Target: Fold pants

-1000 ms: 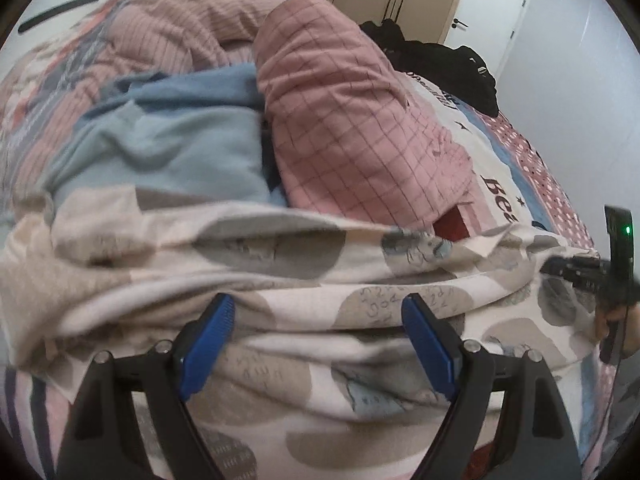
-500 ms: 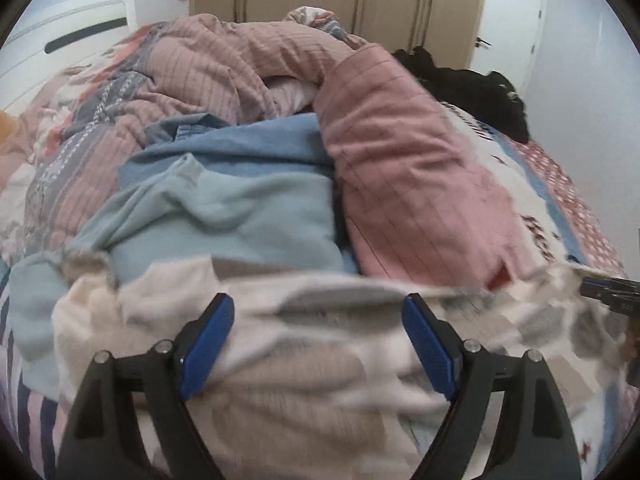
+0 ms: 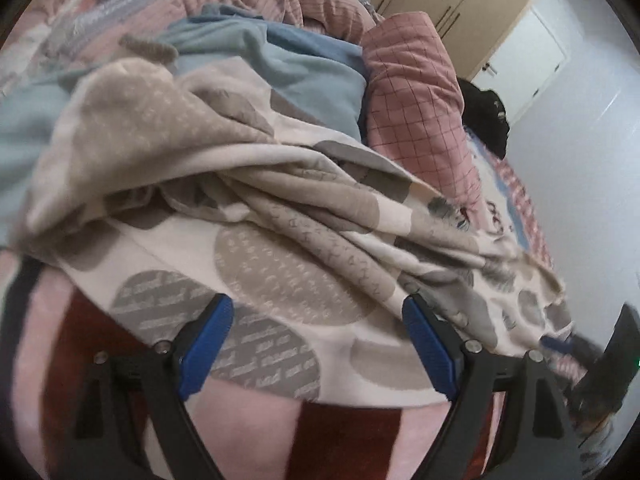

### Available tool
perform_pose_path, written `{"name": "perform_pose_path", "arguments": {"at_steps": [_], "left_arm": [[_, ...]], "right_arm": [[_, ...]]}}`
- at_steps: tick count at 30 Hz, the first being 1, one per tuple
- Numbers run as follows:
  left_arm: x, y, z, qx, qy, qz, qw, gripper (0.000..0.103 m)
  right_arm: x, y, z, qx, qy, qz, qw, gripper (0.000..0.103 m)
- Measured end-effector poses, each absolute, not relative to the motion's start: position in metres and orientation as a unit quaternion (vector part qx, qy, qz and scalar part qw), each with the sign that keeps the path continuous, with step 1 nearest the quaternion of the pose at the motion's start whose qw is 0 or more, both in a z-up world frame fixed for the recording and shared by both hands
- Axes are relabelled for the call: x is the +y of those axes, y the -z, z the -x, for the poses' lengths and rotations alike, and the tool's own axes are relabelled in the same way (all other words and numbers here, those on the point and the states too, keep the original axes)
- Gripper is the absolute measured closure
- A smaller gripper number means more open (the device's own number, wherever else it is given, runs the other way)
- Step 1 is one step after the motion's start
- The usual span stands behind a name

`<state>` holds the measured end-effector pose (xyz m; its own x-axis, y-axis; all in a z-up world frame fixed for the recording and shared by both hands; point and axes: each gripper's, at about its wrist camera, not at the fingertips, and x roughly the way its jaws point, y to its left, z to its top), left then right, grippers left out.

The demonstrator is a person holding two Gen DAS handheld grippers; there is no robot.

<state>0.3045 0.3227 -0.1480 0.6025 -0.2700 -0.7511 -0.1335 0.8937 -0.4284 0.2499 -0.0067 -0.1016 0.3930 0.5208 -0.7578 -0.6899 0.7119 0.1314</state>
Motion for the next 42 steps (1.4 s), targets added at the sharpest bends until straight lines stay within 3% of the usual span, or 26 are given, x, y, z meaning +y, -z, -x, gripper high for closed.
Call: {"name": "perform_pose_path", "arguments": {"at_steps": [1,4,10,13,15,18,21,25,28,30,33,39,42], "left_arm": [[0.322,0.150,-0.308,0.439,0.038,0.231,0.867,0.020],[0.317,0.155,-0.318,0.435,0.045,0.245,0.865,0.037],[0.323,0.154,-0.337,0.405,-0.007,0.241,0.882,0.038],[0.328,0.155,-0.343,0.397,-0.045,0.236,0.886,0.068],[0.331,0.152,-0.339,0.386,-0.052,0.236,0.890,0.094],[0.329,0.139,-0.321,0.378,-0.066,0.208,0.900,0.097],[0.320,0.127,-0.302,0.379,-0.086,0.159,0.908,0.098],[0.330,0.119,-0.276,0.389,-0.090,0.172,0.901,0.096],[0.339,0.125,-0.269,0.407,-0.108,0.154,0.894,0.083],[0.349,0.126,-0.263,0.403,-0.142,0.140,0.893,0.066],[0.376,0.123,-0.256,0.385,-0.130,0.150,0.901,0.052],[0.420,0.141,-0.262,0.405,-0.097,0.251,0.874,0.039],[0.426,0.147,-0.264,0.395,-0.093,0.281,0.870,0.039]], "right_arm": [[0.003,0.102,-0.248,0.409,-0.376,0.104,0.825,0.053],[0.029,0.104,-0.247,0.402,-0.402,0.109,0.815,0.053],[0.055,0.119,-0.247,0.409,-0.409,0.113,0.808,0.053],[0.053,0.122,-0.250,0.413,-0.407,0.108,0.807,0.053],[0.051,0.122,-0.250,0.415,-0.406,0.105,0.807,0.053],[0.046,0.121,-0.251,0.416,-0.402,0.100,0.810,0.053],[0.041,0.120,-0.252,0.417,-0.400,0.093,0.811,0.053],[0.037,0.121,-0.251,0.418,-0.402,0.082,0.811,0.053],[0.037,0.123,-0.250,0.421,-0.402,0.081,0.809,0.053],[0.038,0.125,-0.250,0.423,-0.400,0.084,0.809,0.053],[0.038,0.126,-0.251,0.423,-0.402,0.085,0.807,0.053],[0.040,0.126,-0.255,0.421,-0.406,0.087,0.806,0.053],[0.041,0.128,-0.256,0.421,-0.406,0.084,0.807,0.053]]}}
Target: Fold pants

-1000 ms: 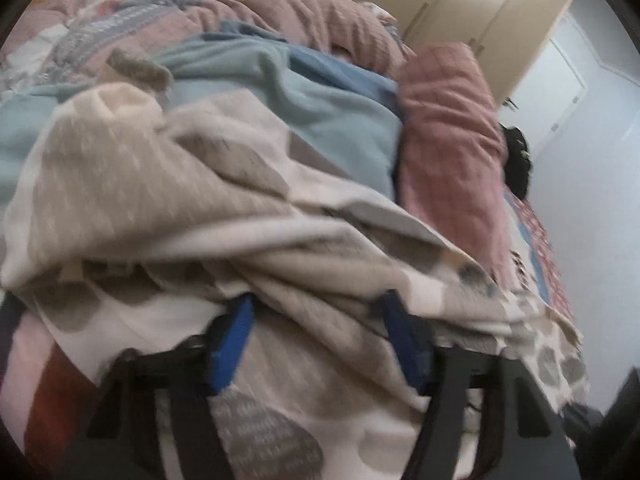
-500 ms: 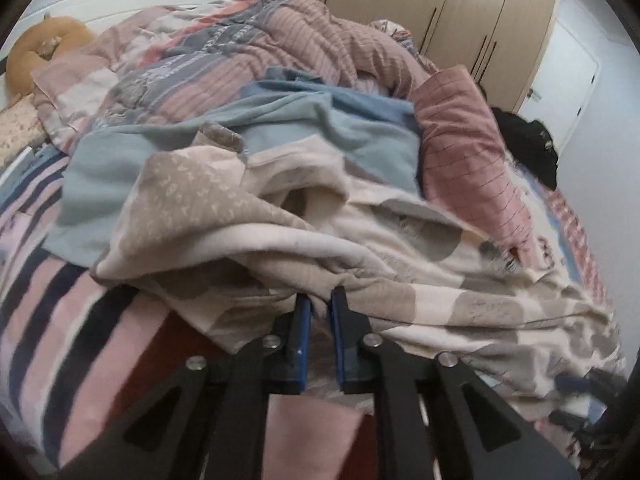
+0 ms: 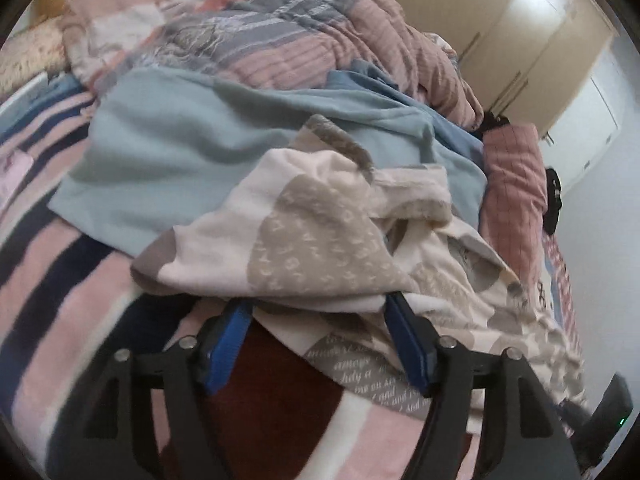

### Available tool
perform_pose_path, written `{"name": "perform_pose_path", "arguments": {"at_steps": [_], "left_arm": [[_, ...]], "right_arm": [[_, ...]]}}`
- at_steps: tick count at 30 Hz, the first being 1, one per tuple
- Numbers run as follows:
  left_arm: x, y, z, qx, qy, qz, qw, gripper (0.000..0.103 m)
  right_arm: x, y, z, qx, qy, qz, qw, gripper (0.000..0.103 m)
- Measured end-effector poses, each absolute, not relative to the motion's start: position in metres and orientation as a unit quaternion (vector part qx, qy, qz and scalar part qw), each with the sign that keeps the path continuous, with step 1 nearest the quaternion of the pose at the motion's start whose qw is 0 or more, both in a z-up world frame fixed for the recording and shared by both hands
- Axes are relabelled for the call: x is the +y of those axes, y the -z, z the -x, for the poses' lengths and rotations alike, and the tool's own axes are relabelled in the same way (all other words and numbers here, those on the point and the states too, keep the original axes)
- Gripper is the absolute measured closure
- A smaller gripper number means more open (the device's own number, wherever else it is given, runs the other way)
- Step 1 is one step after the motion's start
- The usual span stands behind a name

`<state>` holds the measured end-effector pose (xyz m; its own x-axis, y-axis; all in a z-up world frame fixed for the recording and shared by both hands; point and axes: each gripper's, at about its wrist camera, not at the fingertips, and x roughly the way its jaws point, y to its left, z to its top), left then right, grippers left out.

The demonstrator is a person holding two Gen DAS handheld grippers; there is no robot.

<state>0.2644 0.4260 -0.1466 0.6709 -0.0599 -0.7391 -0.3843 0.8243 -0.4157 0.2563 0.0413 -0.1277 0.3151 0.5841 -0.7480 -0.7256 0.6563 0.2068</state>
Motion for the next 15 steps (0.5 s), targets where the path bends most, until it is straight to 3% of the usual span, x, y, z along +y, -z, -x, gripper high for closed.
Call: {"name": "perform_pose_path", "arguments": {"at_steps": [1,2,5,8,15], "left_arm": [[0.426,0.144,-0.266,0.386,-0.094,0.279,0.874,0.043],[0.424,0.140,-0.267,0.377,-0.091,0.273,0.881,0.057],[0.417,0.122,-0.278,0.366,-0.096,0.245,0.893,0.066],[0.416,0.106,-0.293,0.360,-0.113,0.215,0.901,0.093],[0.427,0.084,-0.339,0.356,-0.149,0.172,0.906,0.102]], "right_arm": [[0.041,0.128,-0.256,0.422,-0.406,0.084,0.807,0.053],[0.042,0.128,-0.257,0.422,-0.405,0.083,0.807,0.053],[0.042,0.128,-0.257,0.423,-0.405,0.085,0.806,0.053],[0.042,0.128,-0.256,0.422,-0.406,0.088,0.806,0.053],[0.040,0.129,-0.258,0.425,-0.405,0.082,0.806,0.053]]}}
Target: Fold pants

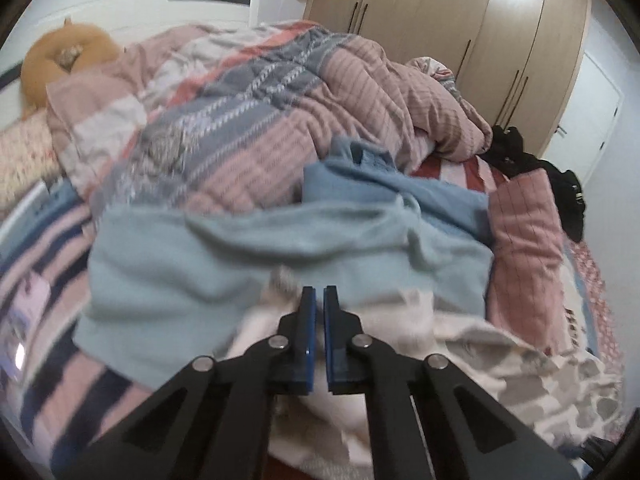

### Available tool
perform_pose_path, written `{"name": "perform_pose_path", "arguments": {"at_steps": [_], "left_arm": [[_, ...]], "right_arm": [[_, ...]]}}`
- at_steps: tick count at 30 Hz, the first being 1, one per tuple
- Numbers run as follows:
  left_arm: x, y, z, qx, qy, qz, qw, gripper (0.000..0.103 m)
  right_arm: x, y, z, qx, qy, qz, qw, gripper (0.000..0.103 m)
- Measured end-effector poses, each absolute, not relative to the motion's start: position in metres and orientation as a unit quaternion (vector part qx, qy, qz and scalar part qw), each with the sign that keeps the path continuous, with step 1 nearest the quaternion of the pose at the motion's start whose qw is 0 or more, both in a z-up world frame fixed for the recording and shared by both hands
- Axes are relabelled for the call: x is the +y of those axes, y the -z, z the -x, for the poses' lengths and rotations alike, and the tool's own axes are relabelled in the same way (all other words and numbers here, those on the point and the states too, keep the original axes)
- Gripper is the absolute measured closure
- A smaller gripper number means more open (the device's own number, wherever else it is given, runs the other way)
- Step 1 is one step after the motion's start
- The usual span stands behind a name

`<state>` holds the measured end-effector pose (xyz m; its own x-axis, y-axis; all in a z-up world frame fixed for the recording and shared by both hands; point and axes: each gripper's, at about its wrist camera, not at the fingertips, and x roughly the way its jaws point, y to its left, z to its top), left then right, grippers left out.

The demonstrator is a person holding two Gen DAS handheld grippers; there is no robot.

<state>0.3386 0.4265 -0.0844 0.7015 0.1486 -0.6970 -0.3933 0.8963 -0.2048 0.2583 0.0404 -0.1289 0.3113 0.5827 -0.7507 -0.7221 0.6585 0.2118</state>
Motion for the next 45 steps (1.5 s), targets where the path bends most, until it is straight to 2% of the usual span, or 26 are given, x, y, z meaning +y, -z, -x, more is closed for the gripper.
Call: {"name": "perform_pose_path", "arguments": {"at_steps": [4,5,6,7,8,12,15,20,22,23,24,26,27,37,42,45], "left_arm": [[0.441,0.068,-0.342,0.353,-0.174,0.157,0.906,0.101],[0.443,0.066,-0.340,0.358,-0.165,0.163,0.904,0.097],[0.446,0.065,-0.335,0.375,-0.143,0.175,0.899,0.075],[0.446,0.065,-0.331,0.384,-0.132,0.178,0.896,0.060],[0.444,0.064,-0.322,0.385,-0.133,0.169,0.898,0.040],[0.437,0.082,-0.290,0.416,-0.109,0.133,0.893,0.036],[0.437,0.115,-0.273,0.459,-0.099,0.138,0.872,0.036],[0.427,0.165,-0.261,0.503,-0.121,0.083,0.852,0.036],[0.426,0.170,-0.261,0.493,-0.131,0.072,0.857,0.042],[0.426,0.169,-0.261,0.484,-0.137,0.069,0.862,0.055],[0.426,0.166,-0.261,0.475,-0.148,0.065,0.865,0.075],[0.430,0.157,-0.261,0.461,-0.170,0.060,0.869,0.094],[0.431,0.151,-0.260,0.452,-0.168,0.062,0.874,0.098],[0.441,0.058,-0.269,0.378,-0.175,0.068,0.907,0.099],[0.452,0.043,-0.308,0.385,-0.192,0.052,0.901,0.100],[0.467,0.043,-0.335,0.389,-0.205,0.081,0.895,0.100]], "right_arm": [[0.040,0.128,-0.261,0.427,-0.403,0.081,0.805,0.053],[0.040,0.127,-0.262,0.425,-0.404,0.081,0.806,0.053],[0.040,0.126,-0.262,0.424,-0.404,0.081,0.807,0.053],[0.040,0.124,-0.263,0.422,-0.404,0.081,0.807,0.053],[0.040,0.123,-0.264,0.420,-0.405,0.081,0.808,0.053],[0.042,0.119,-0.268,0.417,-0.409,0.067,0.809,0.053],[0.045,0.120,-0.266,0.418,-0.413,0.064,0.807,0.053],[0.047,0.123,-0.262,0.422,-0.415,0.067,0.803,0.053],[0.047,0.124,-0.261,0.423,-0.414,0.070,0.803,0.053],[0.047,0.125,-0.262,0.423,-0.413,0.070,0.804,0.053],[0.047,0.125,-0.262,0.424,-0.411,0.070,0.804,0.053],[0.046,0.125,-0.263,0.425,-0.411,0.068,0.804,0.053],[0.046,0.125,-0.263,0.424,-0.410,0.068,0.804,0.053],[0.046,0.123,-0.266,0.422,-0.411,0.057,0.806,0.053],[0.051,0.118,-0.270,0.420,-0.411,0.051,0.808,0.053],[0.053,0.116,-0.272,0.418,-0.410,0.051,0.809,0.053]]}}
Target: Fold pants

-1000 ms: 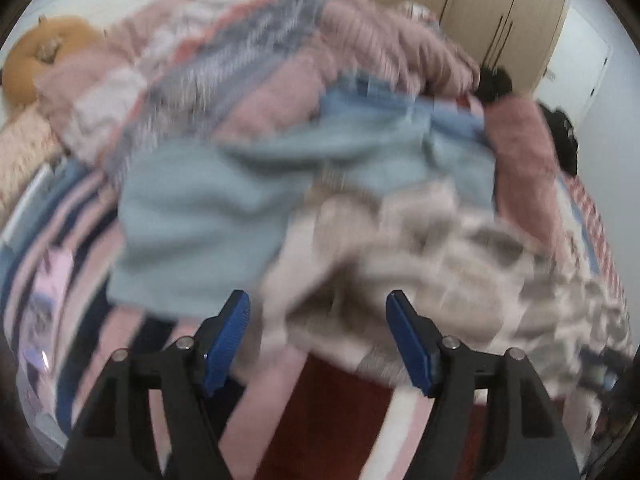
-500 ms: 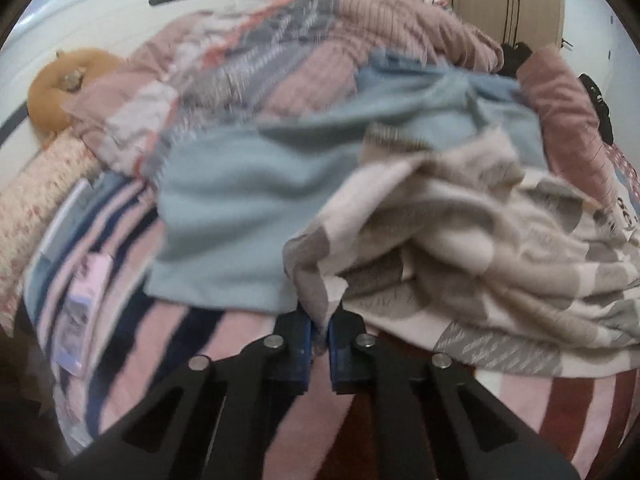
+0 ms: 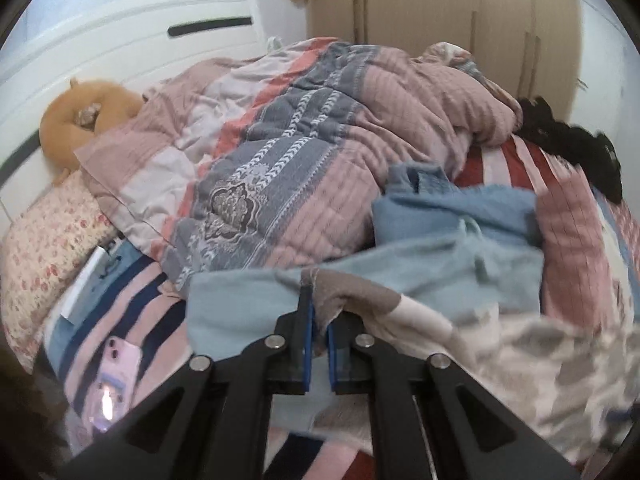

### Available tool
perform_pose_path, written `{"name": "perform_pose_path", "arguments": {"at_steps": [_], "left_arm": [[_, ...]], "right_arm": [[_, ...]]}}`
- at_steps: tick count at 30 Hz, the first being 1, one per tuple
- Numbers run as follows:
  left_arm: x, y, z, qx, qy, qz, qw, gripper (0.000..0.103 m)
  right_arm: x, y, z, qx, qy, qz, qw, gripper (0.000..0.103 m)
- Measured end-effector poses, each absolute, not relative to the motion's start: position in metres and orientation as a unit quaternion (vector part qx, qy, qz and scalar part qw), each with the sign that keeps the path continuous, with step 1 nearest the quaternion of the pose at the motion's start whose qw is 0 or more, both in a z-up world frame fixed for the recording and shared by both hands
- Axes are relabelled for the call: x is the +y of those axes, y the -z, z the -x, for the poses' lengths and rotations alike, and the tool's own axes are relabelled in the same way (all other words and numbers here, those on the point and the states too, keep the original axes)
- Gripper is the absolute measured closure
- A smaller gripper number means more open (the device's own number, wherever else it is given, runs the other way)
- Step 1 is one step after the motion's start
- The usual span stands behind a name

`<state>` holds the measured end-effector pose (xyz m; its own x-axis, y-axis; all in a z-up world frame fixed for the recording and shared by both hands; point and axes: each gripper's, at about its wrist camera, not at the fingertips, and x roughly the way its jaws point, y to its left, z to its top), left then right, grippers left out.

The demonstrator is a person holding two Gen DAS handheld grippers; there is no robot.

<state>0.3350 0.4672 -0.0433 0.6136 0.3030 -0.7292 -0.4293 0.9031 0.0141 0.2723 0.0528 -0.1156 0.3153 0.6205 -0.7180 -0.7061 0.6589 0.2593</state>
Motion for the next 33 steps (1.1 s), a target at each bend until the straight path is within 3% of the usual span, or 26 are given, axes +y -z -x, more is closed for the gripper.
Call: {"name": "perform_pose_path", "arguments": {"at_steps": [5,7,9,10,11,16,20,30,33], "left_arm": [[0.466,0.066,-0.378,0.422,-0.224,0.047,0.877,0.097],[0.468,0.072,-0.382,0.427,-0.225,0.052,0.874,0.090],[0.471,0.070,-0.377,0.423,-0.233,0.063,0.873,0.041],[0.470,0.066,-0.370,0.413,-0.231,0.061,0.879,0.032],[0.468,0.062,-0.364,0.407,-0.222,0.056,0.884,0.030],[0.461,0.058,-0.315,0.405,-0.150,0.101,0.896,0.030],[0.442,0.088,-0.286,0.424,-0.102,0.113,0.893,0.030],[0.412,0.137,-0.289,0.420,0.012,0.138,0.897,0.031],[0.411,0.145,-0.293,0.420,0.022,0.138,0.897,0.044]], "right_arm": [[0.054,0.116,-0.280,0.415,-0.402,0.061,0.814,0.053],[0.055,0.117,-0.286,0.416,-0.398,0.061,0.815,0.053],[0.055,0.118,-0.291,0.418,-0.396,0.057,0.815,0.053],[0.056,0.117,-0.293,0.418,-0.396,0.056,0.815,0.053],[0.056,0.116,-0.293,0.416,-0.397,0.055,0.816,0.053],[0.064,0.102,-0.295,0.400,-0.412,0.047,0.818,0.053],[0.100,0.095,-0.297,0.393,-0.436,0.067,0.807,0.052],[0.226,0.108,-0.314,0.364,-0.456,0.163,0.796,0.051],[0.255,0.115,-0.319,0.352,-0.455,0.197,0.794,0.051]]}}
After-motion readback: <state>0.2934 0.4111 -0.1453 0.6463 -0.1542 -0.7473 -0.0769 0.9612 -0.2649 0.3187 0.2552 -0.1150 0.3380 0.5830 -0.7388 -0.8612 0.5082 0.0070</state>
